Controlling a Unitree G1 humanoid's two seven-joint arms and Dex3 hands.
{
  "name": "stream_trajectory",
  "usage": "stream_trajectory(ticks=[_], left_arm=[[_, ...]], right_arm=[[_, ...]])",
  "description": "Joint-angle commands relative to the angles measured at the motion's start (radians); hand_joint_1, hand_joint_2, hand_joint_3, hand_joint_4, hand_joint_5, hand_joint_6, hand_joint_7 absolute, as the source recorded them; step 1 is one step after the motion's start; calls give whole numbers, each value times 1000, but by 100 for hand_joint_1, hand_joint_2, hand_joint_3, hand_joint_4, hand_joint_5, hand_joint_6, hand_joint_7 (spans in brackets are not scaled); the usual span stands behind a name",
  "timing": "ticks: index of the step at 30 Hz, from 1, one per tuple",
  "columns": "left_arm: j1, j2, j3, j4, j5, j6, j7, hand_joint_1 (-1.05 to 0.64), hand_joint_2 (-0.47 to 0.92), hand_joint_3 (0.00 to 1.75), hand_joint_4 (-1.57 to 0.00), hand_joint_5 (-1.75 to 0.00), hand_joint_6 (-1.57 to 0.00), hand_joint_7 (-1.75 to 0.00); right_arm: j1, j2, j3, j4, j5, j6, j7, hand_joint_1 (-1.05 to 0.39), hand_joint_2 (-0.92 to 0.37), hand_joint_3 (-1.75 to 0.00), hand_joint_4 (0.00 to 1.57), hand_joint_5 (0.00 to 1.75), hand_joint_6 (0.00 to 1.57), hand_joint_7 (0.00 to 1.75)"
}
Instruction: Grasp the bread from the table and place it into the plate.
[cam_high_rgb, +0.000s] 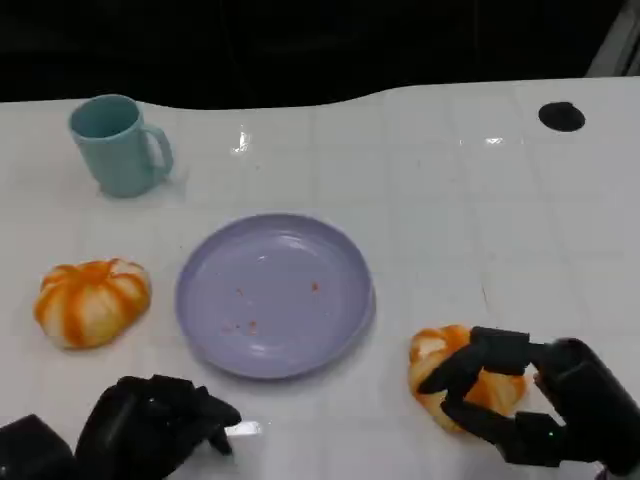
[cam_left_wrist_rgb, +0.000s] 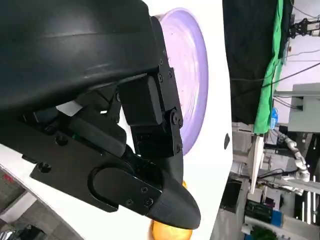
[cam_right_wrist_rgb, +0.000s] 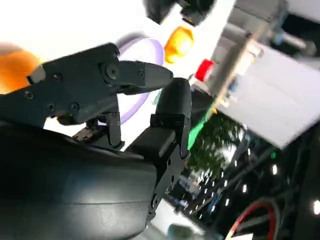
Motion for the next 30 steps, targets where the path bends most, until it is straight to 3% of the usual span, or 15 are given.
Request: stream_trajectory(ticks=[1,6,9,13,21,30], left_arm=[[-3,18,9,7,-2,-4,-2,-105,85,0,-79,-165,-157,-21],[-2,18,7,3,2,1,3,-105,85,0,-79,-165,-157,-22],[-2,17,6,2,2,4,4,-105,85,0,-79,-165,-157,-22],[-2,15,5,1,3,2,6,-105,85,0,-78,-165,-157,-22],[-2,11,4,0,6,2,11,-105,85,0,-79,-165,-157,-22],[-7,10,7,13,0,-9,2,-105,85,0,-80,-165,-157,-22]], right_arm=[[14,-69,-24,-104,-147,64,-47,-47,-92,-14,52,96,55,51],[28,-139,-40,-257,-329,156,-76,-52,-92,-14,36,87,45,37],[38,-183,-42,-348,-398,231,-54,-56,-92,-15,32,60,47,15],[49,-236,-32,-455,-454,325,-4,-59,-92,-13,30,35,45,3],[65,-287,11,-575,-594,468,65,-63,-92,-7,14,19,29,0],[32,-286,83,-542,-721,542,38,-61,-92,-3,10,14,20,0]])
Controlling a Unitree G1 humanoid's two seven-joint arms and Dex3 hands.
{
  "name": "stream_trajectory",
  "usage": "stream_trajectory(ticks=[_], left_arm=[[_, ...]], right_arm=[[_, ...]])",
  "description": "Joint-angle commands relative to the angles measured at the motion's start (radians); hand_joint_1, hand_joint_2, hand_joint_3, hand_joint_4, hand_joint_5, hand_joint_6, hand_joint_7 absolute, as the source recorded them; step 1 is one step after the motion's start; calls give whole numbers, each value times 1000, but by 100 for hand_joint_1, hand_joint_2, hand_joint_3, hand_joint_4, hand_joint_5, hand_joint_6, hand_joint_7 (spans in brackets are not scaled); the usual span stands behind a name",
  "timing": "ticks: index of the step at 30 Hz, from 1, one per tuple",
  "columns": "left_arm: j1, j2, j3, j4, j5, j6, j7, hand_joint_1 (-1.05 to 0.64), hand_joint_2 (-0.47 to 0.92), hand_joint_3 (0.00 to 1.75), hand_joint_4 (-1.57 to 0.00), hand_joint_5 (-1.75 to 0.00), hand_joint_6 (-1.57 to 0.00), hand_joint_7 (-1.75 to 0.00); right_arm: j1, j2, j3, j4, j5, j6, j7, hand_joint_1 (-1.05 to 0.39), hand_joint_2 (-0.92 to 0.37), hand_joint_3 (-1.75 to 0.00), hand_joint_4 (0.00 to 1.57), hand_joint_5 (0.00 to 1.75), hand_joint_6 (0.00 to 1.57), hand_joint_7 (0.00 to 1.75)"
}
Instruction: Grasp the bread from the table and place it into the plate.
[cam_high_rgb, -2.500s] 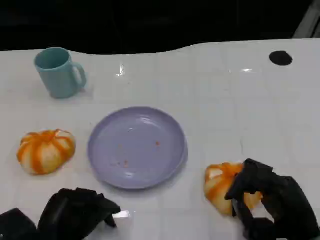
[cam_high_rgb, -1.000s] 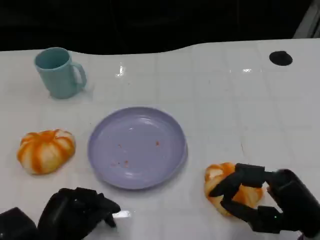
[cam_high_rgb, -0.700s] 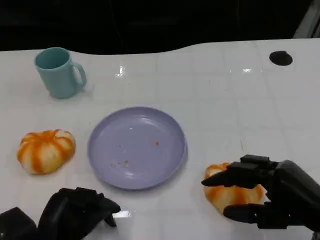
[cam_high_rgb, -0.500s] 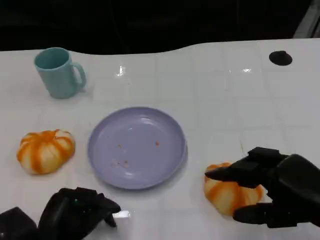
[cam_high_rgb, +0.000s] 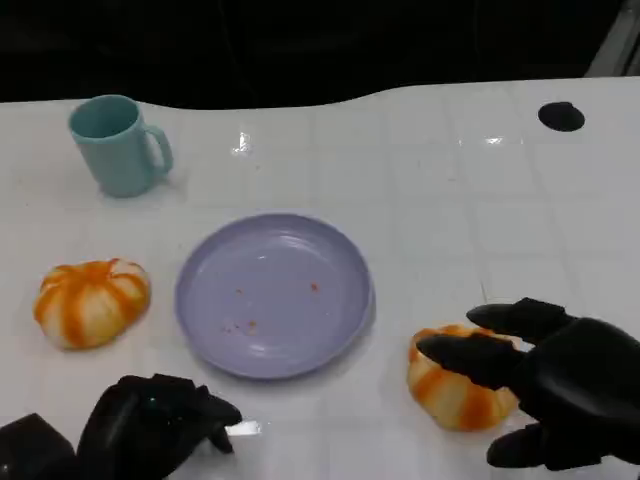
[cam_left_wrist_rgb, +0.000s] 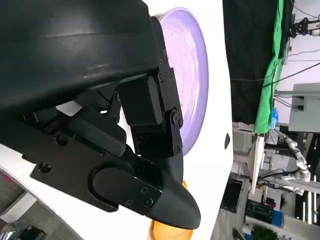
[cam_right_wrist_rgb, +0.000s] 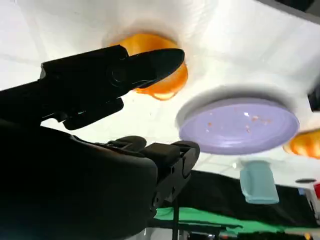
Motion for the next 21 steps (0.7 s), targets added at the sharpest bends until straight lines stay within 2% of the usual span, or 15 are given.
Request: stream_trajectory(ticks=[1,21], left_arm=[[-3,12,8,10,-2,-8,0,-105,85,0,-80,-165,-157,-22],[-2,17,11,14,-2,-7,0,-105,86,0,-79,-164,-157,-23]], right_arm=[[-25,-9,32,26,-51,29,-27,-60,-92,-3,10,14,20,0],[-173,9,182,307,-157,109,-191,-59,-92,-4,13,15,23,1]])
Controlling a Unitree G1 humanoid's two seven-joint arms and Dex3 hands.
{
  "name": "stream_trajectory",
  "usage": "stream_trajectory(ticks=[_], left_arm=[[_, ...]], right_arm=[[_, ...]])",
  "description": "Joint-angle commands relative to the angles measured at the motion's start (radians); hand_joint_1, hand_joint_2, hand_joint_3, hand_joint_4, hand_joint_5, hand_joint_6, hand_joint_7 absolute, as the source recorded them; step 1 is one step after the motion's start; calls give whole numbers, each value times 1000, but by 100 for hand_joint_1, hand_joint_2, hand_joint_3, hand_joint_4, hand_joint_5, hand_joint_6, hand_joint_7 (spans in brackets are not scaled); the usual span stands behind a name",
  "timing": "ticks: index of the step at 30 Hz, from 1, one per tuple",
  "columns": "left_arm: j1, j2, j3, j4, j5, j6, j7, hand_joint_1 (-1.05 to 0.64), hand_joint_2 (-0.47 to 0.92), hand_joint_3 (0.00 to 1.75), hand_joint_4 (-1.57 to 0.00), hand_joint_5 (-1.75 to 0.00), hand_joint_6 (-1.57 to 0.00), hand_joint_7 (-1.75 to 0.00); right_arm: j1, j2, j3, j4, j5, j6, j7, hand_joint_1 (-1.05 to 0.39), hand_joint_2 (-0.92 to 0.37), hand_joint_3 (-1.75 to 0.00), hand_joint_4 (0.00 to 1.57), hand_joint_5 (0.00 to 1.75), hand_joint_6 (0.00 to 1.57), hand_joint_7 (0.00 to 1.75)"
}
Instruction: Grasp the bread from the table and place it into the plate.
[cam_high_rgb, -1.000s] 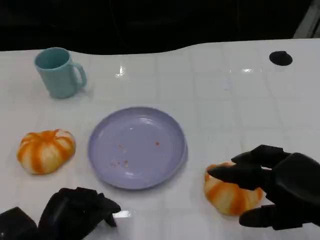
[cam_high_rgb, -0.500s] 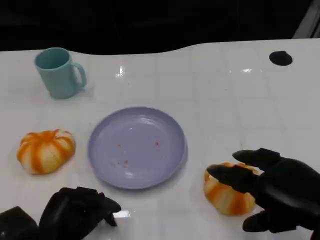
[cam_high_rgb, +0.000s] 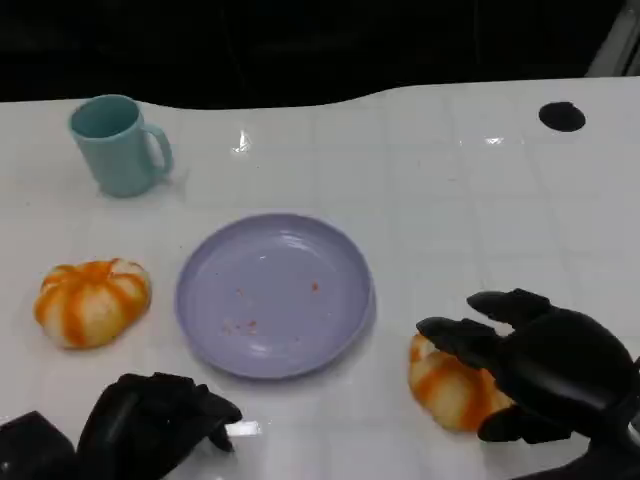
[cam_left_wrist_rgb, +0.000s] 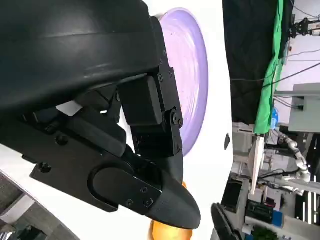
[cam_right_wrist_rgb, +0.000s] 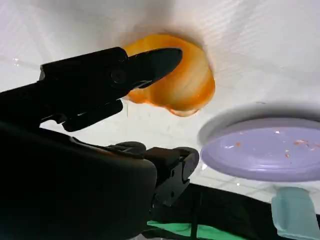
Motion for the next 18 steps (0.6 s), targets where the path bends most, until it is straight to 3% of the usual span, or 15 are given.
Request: stream_trajectory(ticks=[1,11,18], left_arm=[[7,15,10,3,-6,-1,-3,-105,85,0,-79,-164,-157,-22],[10,15,8,0,-3,-5,-1,-105,85,0,-79,-166,-157,-22],[12,14,8,-2,-2,-6,2,-105,85,0,-79,-166,-157,-22]], right_arm=[[-35,-4,31,63,-12,20,-23,-59,-92,-4,13,15,23,1],[-111,-2,108,215,-17,48,-38,-57,-92,-6,11,12,23,0],[-162,3,150,313,-7,49,-84,-52,-92,-9,19,13,32,4]])
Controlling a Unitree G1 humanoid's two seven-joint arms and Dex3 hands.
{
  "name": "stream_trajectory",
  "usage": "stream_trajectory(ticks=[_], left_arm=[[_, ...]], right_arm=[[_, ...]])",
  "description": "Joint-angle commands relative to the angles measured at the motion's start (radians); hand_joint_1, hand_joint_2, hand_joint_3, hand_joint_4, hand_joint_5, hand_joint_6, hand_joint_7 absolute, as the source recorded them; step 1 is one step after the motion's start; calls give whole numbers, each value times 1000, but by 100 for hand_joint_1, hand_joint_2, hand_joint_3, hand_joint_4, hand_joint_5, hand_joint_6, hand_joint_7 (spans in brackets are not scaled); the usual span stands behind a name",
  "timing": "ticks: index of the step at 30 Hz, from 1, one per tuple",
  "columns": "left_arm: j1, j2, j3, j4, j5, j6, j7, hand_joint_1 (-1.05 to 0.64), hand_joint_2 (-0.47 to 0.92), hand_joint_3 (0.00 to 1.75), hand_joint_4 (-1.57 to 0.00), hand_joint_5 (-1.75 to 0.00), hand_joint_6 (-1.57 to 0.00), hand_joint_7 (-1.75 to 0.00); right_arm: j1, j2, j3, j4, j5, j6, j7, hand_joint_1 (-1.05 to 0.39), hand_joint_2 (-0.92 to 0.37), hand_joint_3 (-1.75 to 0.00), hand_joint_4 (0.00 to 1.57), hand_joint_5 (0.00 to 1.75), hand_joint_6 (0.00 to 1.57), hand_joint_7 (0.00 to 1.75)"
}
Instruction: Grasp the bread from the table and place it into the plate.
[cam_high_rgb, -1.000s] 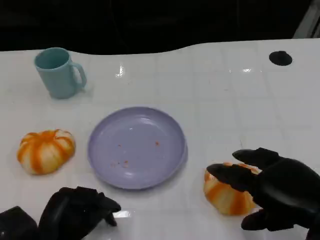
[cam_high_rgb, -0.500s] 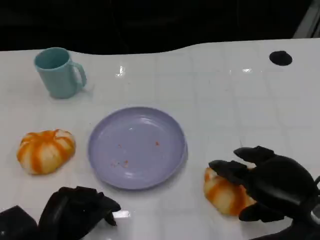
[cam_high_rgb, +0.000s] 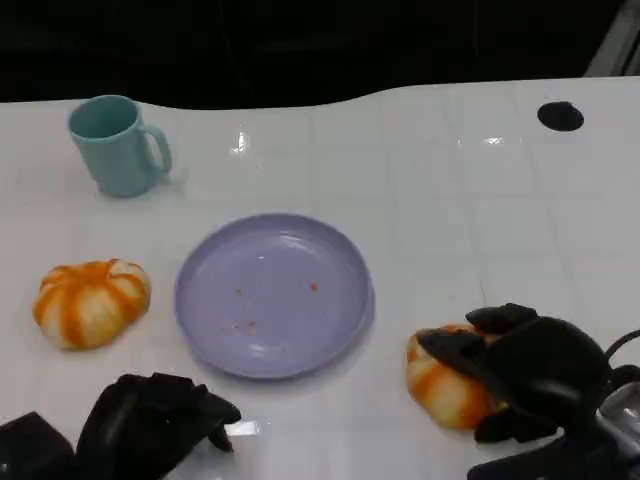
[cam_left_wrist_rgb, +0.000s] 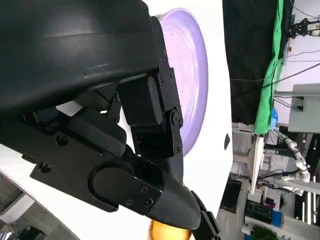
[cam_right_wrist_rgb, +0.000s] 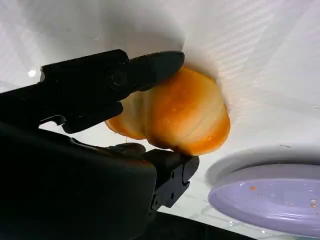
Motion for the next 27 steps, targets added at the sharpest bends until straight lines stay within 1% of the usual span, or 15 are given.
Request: stream_trajectory(ticks=[1,4,5,6,7,8,10,12,13,16,18,22,24,25,27], left_arm=[[10,15,7,-2,1,-5,3,-105,85,0,-79,-166,-157,-22],[9,15,7,1,1,-7,1,-105,85,0,-79,-166,-157,-23],[8,15,7,2,0,-7,-1,-105,85,0,-79,-165,-157,-23],[8,15,8,2,-1,-7,-2,-105,85,0,-80,-165,-157,-23],[9,14,7,0,-1,-5,1,-105,85,0,-80,-165,-157,-23],[10,14,7,-2,1,-4,4,-105,85,0,-80,-165,-157,-23],[9,14,6,-1,3,-8,4,-105,85,0,-80,-165,-157,-23],[10,14,7,-2,1,-7,2,-105,85,0,-80,-165,-157,-23],[10,13,7,-3,-1,-5,2,-105,85,0,-80,-165,-157,-23],[8,13,9,1,-5,-4,-3,-105,85,0,-80,-165,-157,-22],[8,13,9,1,-5,-6,-3,-105,85,0,-80,-165,-157,-22],[8,13,8,-1,2,-7,7,-105,85,0,-80,-165,-157,-22],[11,13,6,-8,4,-1,11,-105,85,0,-80,-165,-157,-22],[12,13,6,-12,4,1,12,-105,85,0,-80,-164,-157,-22],[13,11,6,-12,2,-2,11,-105,85,0,-80,-164,-157,-22]], right_arm=[[-34,5,17,81,6,9,-36,-52,-92,-10,20,14,33,4],[-56,22,17,135,28,0,-85,-42,-92,-12,47,16,50,6],[-65,28,16,164,36,-18,-125,-38,-92,-13,60,18,60,7],[-73,31,17,190,41,-34,-160,-33,-92,-14,84,28,79,12],[-82,39,14,226,56,-60,-205,-29,-92,-16,96,41,92,14],[-92,43,15,259,65,-80,-241,-25,-92,-20,95,75,105,16],[-111,46,25,313,70,-105,-288,-22,-92,-30,86,138,121,24],[-124,46,35,349,67,-116,-322,-22,-92,-30,80,159,119,39],[-128,47,39,363,66,-118,-336,-20,-92,-30,78,168,106,73],[-140,50,49,404,72,-136,-391,-18,-92,-31,79,174,86,127],[-143,53,52,412,77,-140,-419,-19,-92,-33,79,174,81,138],[-150,64,47,449,92,-203,-554,-17,-81,-41,82,175,88,125],[-158,74,37,490,112,-277,-657,-12,-61,-71,85,175,90,128],[-163,79,34,508,115,-304,-705,-12,-50,-89,88,175,85,144],[-172,85,28,529,122,-338,-769,-11,-41,-103,91,175,81,157]])
